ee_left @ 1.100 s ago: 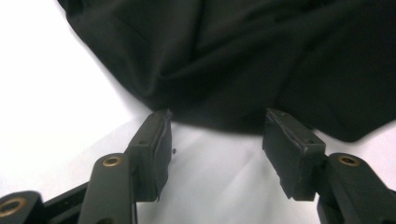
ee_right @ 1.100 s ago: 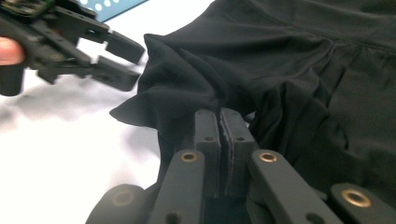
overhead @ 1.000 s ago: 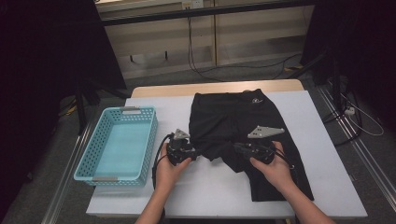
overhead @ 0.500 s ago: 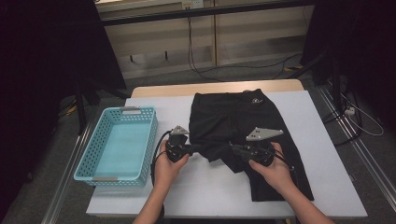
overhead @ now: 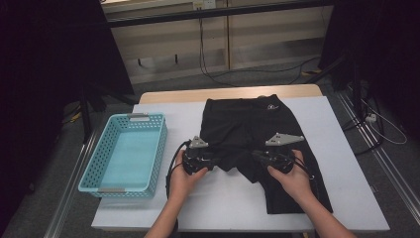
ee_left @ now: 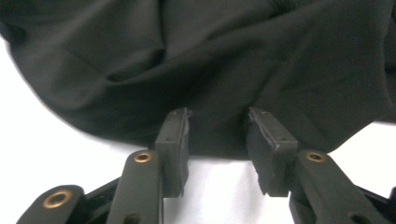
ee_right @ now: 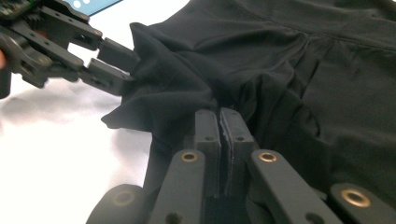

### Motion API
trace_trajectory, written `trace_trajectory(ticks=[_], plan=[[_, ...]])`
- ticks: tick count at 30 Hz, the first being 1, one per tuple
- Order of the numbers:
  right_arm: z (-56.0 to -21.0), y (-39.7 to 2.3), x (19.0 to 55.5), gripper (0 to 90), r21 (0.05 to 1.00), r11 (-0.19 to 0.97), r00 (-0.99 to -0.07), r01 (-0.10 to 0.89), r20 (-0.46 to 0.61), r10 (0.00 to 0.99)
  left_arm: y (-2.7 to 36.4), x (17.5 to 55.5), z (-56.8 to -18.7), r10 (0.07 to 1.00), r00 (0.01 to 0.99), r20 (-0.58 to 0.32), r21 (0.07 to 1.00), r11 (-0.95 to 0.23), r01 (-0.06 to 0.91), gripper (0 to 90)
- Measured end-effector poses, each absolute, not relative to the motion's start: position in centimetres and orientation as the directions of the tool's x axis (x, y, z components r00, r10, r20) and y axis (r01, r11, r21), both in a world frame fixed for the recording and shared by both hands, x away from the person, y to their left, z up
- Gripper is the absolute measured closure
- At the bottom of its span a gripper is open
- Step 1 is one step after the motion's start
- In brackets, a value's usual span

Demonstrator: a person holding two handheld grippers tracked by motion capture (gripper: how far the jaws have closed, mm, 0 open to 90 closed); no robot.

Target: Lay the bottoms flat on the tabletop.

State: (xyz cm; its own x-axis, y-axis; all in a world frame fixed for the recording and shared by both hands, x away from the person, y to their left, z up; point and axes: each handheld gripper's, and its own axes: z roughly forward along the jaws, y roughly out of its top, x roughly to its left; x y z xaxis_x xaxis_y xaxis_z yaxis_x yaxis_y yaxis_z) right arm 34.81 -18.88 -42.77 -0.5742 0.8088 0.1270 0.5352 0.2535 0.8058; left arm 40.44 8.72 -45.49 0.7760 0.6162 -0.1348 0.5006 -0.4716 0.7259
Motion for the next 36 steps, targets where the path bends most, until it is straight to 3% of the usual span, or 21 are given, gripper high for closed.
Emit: trace_trajectory(ticks=[7,16,28,36], plan=[[-42.8,-18.4,34.6,87.2,0.807,0.275,-0.595,0.523,0.115,0.795,8.1,40.3,-45.5,0.601,0.779,-0.179,0.702,-0.477,0.529,88.2],[-42.6,-17.9,34.2,87.0,0.809,0.305,-0.647,0.502,0.116,0.754,9.4,40.3,-44.1,0.603,0.762,-0.235,0.686,-0.453,0.57,89.9],[-42.7,-16.2,34.0,86.5,0.806,0.33,-0.715,0.491,0.157,0.681,12.7,40.5,-41.6,0.634,0.74,-0.225,0.725,-0.398,0.562,89.9],[-44.0,-15.4,35.1,76.4,0.776,0.37,-0.67,0.511,0.09,0.737,12.3,41.3,-43.4,0.68,0.708,-0.189,0.709,-0.404,0.577,89.6]])
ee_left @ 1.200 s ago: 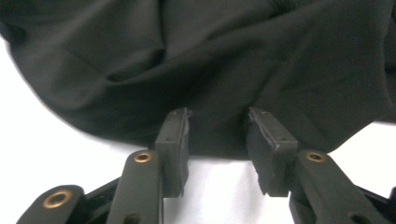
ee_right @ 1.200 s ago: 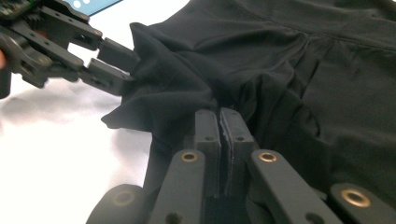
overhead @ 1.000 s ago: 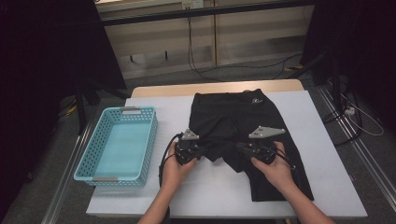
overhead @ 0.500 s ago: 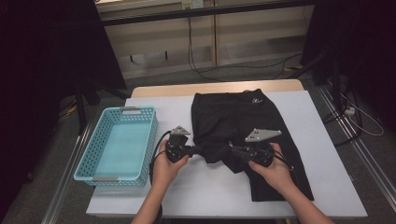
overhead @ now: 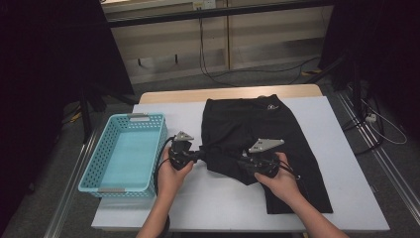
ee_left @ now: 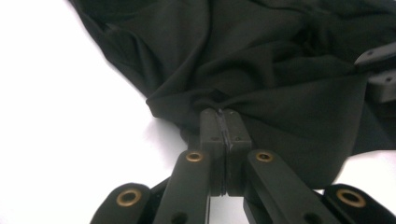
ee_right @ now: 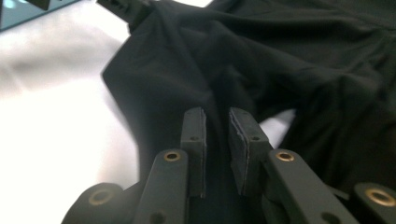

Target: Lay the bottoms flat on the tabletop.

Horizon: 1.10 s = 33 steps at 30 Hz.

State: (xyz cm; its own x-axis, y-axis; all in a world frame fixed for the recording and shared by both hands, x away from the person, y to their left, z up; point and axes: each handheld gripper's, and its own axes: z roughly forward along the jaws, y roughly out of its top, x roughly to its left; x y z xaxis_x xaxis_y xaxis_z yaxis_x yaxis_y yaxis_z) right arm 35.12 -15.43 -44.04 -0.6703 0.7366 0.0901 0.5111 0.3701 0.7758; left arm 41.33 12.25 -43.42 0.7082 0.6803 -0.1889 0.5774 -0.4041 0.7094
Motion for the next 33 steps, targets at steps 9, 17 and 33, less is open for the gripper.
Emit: trace_trajectory(ticks=[9,17,33], plan=[[-43.0,-15.7,34.3,68.2,0.806,0.365,-0.691,0.466,0.073,0.72,12.5,41.2,-43.3,0.683,0.707,-0.181,0.708,-0.409,0.576,89.0],[-43.1,-15.5,33.4,55.0,0.799,0.401,-0.718,0.448,0.055,0.694,12.2,40.4,-42.5,0.668,0.725,-0.167,0.749,-0.393,0.534,41.0],[-43.1,-17.7,33.4,26.7,0.807,0.348,-0.658,0.476,0.065,0.75,9.4,37.2,-42.5,0.529,0.825,-0.198,0.744,-0.467,0.477,41.9]])
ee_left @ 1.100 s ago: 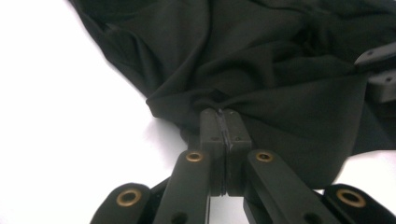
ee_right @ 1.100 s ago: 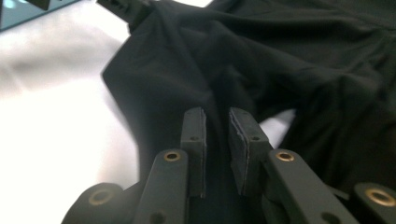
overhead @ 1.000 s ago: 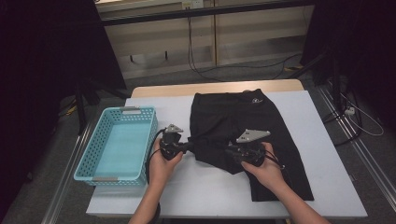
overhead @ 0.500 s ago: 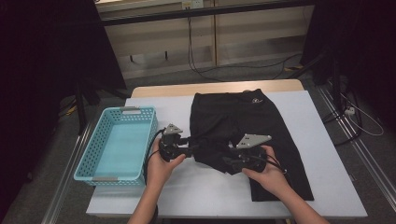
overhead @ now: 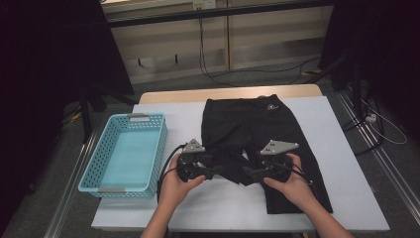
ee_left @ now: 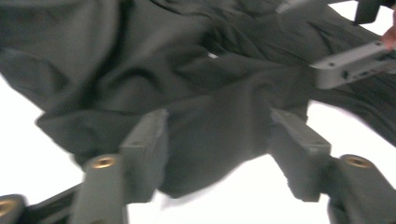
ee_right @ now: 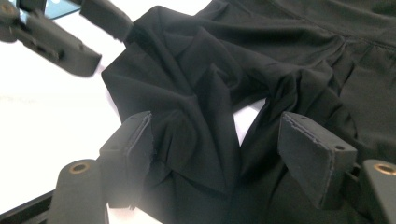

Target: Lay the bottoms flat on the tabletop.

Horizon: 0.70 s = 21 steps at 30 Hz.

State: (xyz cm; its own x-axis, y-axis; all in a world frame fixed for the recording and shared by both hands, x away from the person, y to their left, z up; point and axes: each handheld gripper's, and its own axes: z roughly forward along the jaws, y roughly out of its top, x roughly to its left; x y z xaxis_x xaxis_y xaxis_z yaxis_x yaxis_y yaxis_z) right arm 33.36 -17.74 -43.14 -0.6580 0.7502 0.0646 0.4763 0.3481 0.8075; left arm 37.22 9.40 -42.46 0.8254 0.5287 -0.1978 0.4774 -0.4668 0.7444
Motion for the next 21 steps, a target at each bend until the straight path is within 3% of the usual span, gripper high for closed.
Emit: trace_trajectory(ticks=[2,12,19,21], plan=[[-43.2,-17.7,33.3,26.7,0.806,0.353,-0.659,0.475,0.06,0.75,8.9,37.0,-42.8,0.506,0.84,-0.196,0.73,-0.497,0.47,54.0],[-43.3,-18.5,33.5,26.7,0.805,0.336,-0.643,0.489,0.072,0.763,7.5,36.8,-44.5,0.486,0.857,-0.171,0.697,-0.555,0.453,64.5],[-43.2,-18.6,33.5,26.7,0.804,0.339,-0.646,0.488,0.071,0.76,7.0,36.7,-44.8,0.479,0.857,-0.193,0.659,-0.584,0.474,84.4],[-43.3,-18.6,33.5,26.7,0.803,0.341,-0.646,0.489,0.071,0.76,7.0,36.6,-44.8,0.481,0.854,-0.198,0.652,-0.586,0.481,86.6]])
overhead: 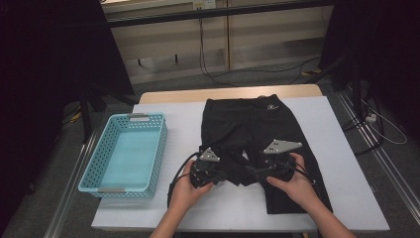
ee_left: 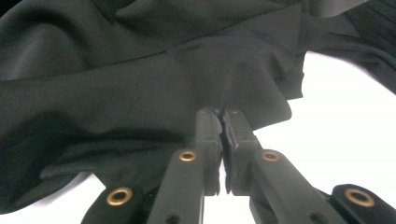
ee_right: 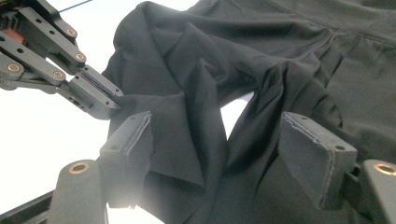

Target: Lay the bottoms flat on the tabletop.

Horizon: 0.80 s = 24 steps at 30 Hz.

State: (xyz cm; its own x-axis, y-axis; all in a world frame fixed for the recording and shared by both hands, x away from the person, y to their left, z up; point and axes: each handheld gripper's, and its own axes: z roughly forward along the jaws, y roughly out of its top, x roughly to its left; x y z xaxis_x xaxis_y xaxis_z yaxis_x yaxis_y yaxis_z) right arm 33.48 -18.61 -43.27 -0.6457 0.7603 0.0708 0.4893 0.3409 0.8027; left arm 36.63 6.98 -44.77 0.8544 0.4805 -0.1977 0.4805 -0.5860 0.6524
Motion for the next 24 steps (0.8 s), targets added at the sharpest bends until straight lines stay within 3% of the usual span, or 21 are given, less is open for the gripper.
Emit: trace_trajectory(ticks=[11,18,24], plan=[[-43.1,-18.2,33.2,31.0,0.806,0.354,-0.666,0.475,0.066,0.743,9.0,37.2,-42.1,0.457,0.828,-0.324,0.675,-0.502,0.541,87.5],[-42.9,-17.1,32.7,41.1,0.805,0.385,-0.716,0.452,0.07,0.695,10.4,37.6,-41.4,0.473,0.813,-0.338,0.681,-0.473,0.559,87.3],[-43.3,-15.5,32.0,43.9,0.79,0.44,-0.765,0.426,0.056,0.641,11.0,37.8,-41.3,0.493,0.8,-0.342,0.679,-0.459,0.573,87.2]])
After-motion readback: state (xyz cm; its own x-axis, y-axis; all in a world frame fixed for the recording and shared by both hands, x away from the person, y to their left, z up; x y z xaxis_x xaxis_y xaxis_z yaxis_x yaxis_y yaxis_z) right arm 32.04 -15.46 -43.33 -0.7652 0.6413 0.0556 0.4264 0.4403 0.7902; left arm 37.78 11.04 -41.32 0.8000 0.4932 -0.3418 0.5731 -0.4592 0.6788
